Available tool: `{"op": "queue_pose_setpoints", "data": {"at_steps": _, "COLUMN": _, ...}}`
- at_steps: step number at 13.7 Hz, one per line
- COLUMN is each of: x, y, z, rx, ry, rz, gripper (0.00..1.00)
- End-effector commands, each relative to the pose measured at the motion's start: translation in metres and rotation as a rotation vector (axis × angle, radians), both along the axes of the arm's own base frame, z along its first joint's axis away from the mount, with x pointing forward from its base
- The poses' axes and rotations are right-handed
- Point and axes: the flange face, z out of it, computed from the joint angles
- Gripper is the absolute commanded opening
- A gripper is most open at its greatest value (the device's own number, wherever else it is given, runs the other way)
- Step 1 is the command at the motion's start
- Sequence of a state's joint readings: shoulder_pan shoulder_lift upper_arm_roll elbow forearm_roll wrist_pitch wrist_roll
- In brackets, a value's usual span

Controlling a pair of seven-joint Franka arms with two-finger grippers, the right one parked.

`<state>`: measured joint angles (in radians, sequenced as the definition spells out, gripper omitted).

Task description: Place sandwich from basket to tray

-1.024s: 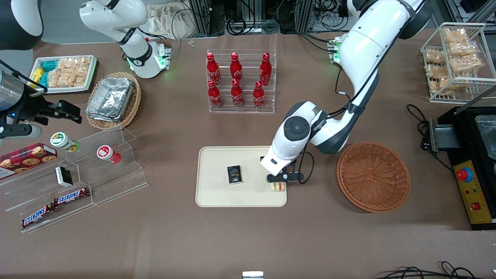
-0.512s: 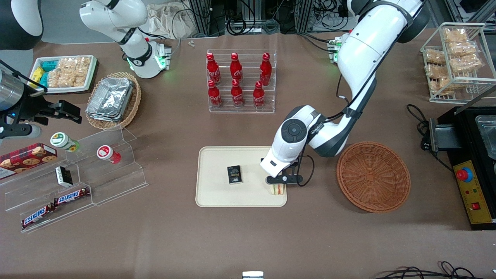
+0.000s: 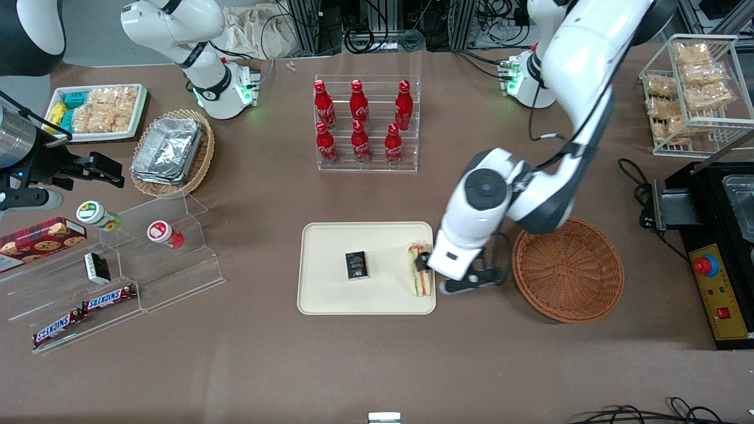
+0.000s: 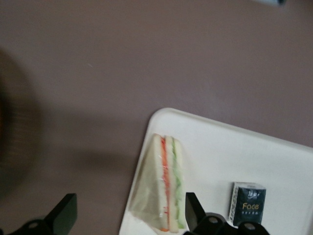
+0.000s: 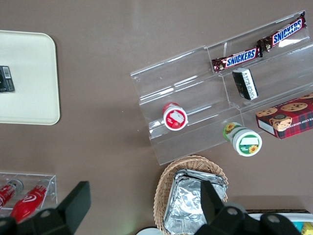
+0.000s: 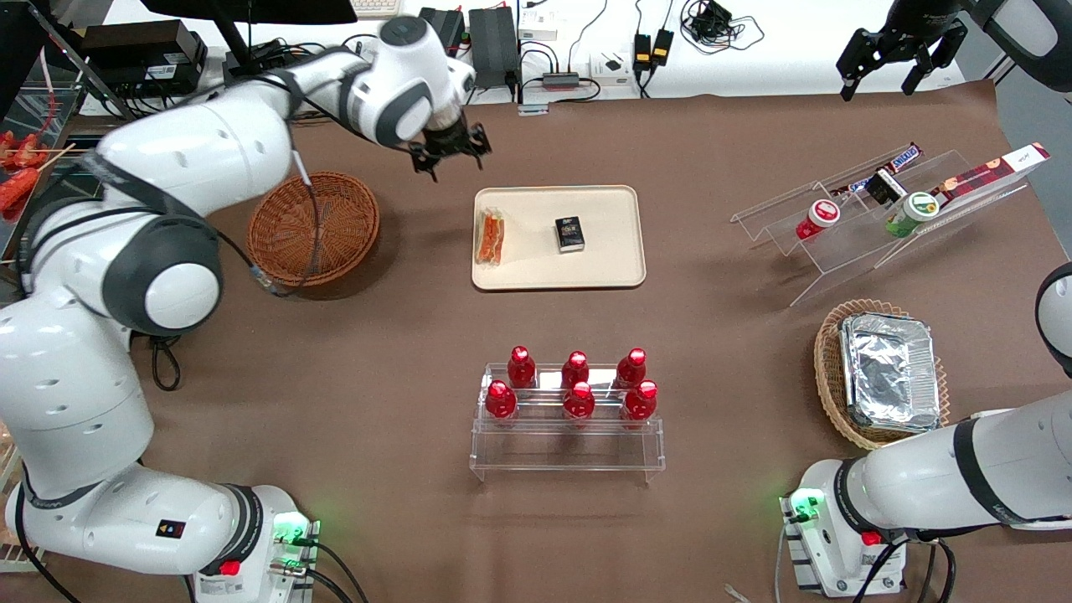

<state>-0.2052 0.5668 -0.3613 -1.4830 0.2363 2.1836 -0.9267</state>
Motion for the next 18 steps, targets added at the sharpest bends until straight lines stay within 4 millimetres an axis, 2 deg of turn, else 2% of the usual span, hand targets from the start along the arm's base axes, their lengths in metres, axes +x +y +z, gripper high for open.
{"op": "queue_pose_setpoints", "data": {"at_steps": 1, "x": -0.002, "y": 0.049, "z": 0.05, "rx": -0.02, "ry": 0.062, "rz": -0.003, "gripper": 0.99}}
{"op": "queue_pose_setpoints", "data": {"at_steps": 3, "x": -0.01, "y": 0.098, "z": 0.092, "rx": -0.058, "ry": 0.162, "rz": -0.095, "gripper": 0.99}}
{"op": "queue_pose_setpoints", "data": {"at_steps": 4, "x": -0.013, "y": 0.13, "z": 0.108, "rx": -0.06, "ry": 0.2, "rz": -0.104, "gripper": 0.99}}
{"op": "queue_pose_setpoints", "data": {"at_steps": 6, "x": -0.03, "y": 0.166, "z": 0.149, "rx": -0.022, "ry": 0.222, "rz": -0.106, "gripper": 0.99}}
{"op": "queue_pose_setpoints", "data": {"at_steps": 7, "x": -0.036, "y": 0.191, "z": 0.166, "rx": 0.0, "ry": 0.233, "rz": -0.077, "gripper": 0.99}}
{"op": "queue_pose_setpoints", "data": {"at_steps": 10, "x": -0.073, "y": 0.227, "z": 0.207, "rx": 0.039, "ry": 0.268, "rz": -0.084, "gripper": 0.99}}
{"op": "queue_pose_setpoints", "data": {"at_steps": 11, "x": -0.083, "y": 0.233, "z": 0.216, "rx": 0.046, "ry": 0.275, "rz": -0.083, "gripper": 0.99}}
{"op": "queue_pose_setpoints", "data": {"at_steps": 13, "x": -0.09, "y": 0.244, "z": 0.227, "rx": 0.049, "ry": 0.263, "rz": -0.066, "gripper": 0.99}}
{"op": "queue_pose_setpoints", "data": {"at_steps": 18, "x": -0.078, "y": 0.243, "z": 0.231, "rx": 0.044, "ry": 0.245, "rz": -0.079, "gripper": 0.99}}
